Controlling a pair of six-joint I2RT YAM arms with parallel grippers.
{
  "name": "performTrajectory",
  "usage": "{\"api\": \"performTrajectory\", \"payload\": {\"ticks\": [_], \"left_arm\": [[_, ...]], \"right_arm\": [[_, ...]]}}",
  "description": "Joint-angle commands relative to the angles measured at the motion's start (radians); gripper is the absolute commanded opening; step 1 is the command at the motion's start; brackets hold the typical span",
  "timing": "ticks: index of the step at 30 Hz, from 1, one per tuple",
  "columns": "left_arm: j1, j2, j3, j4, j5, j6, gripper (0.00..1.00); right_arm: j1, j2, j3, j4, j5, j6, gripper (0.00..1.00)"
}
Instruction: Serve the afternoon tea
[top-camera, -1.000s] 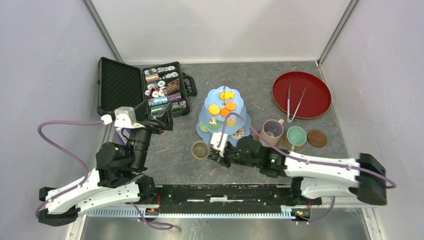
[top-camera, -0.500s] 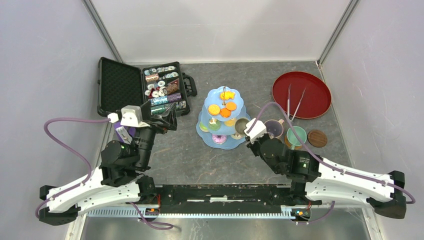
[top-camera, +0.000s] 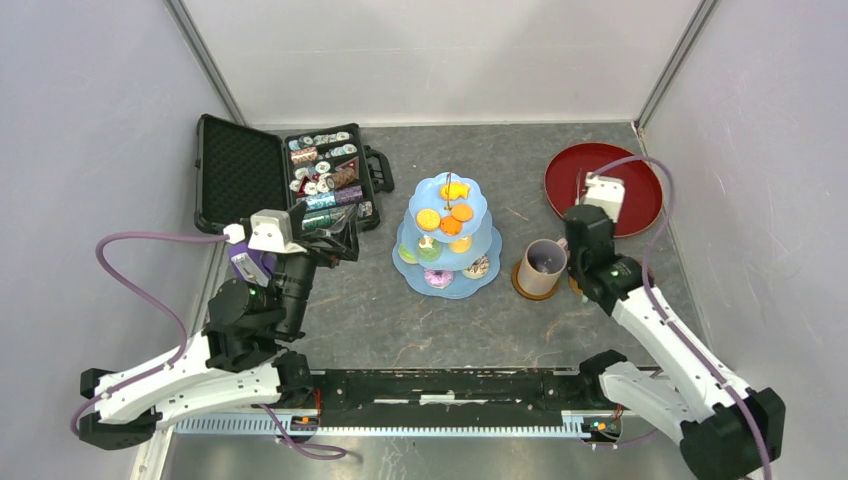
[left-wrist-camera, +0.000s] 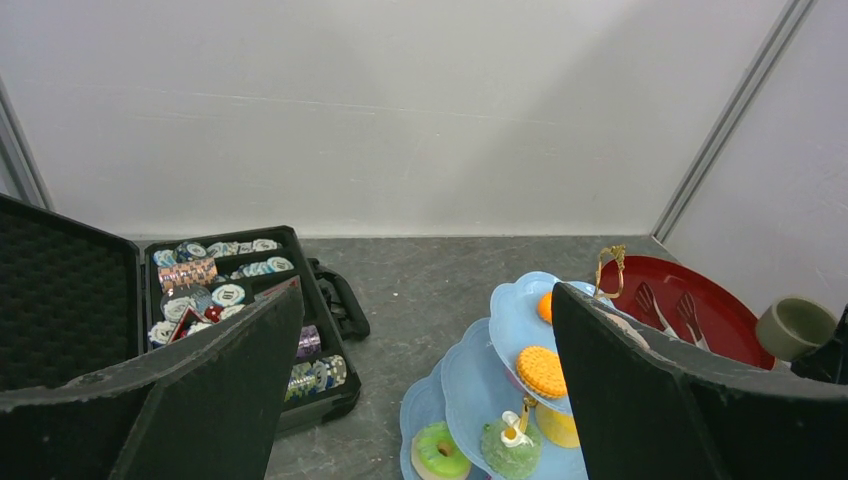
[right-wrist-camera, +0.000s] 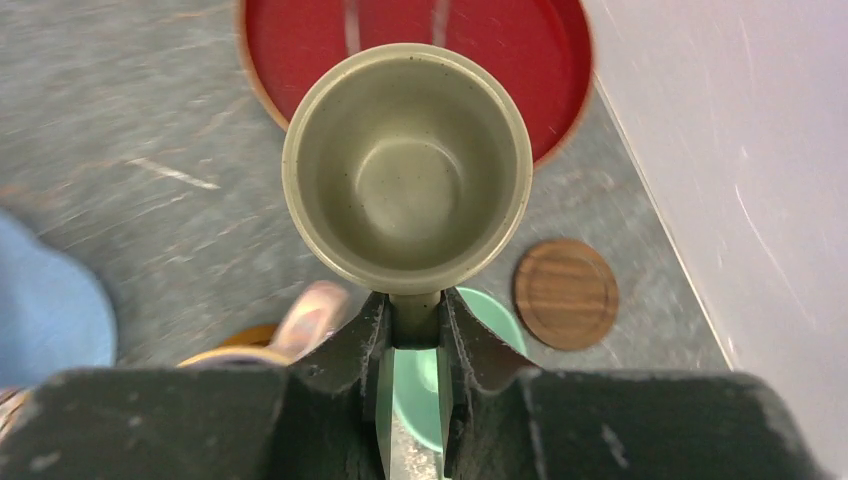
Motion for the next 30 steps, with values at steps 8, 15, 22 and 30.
{"api": "performTrajectory", "payload": {"ticks": [8,15,22,30], "left_arm": [[0.005,-0.009,0.005,-0.009,0.035,-0.034,1.00],[0.004,0.035,0.020,-0.020,0.044,-0.049,1.00],[0.008,0.081,0.037,-0.031,0.030,-0.049,1.00],[0.024,0.118,0.050,-0.047,0.040,-0.063,1.00]], "right_arm": [[-0.346,-0.054,-0.226,0.001,-0.024,0.337,0.00],[-0.432,-0.011,-0.298,0.050,-0.015,0.350,0.00],[-0.542,-0.009,-0.297,0.128,-0.143,0.252,0.00],[-0.548,-0.057,-0.297,0.145,-0.162,0.218,0.00]]}}
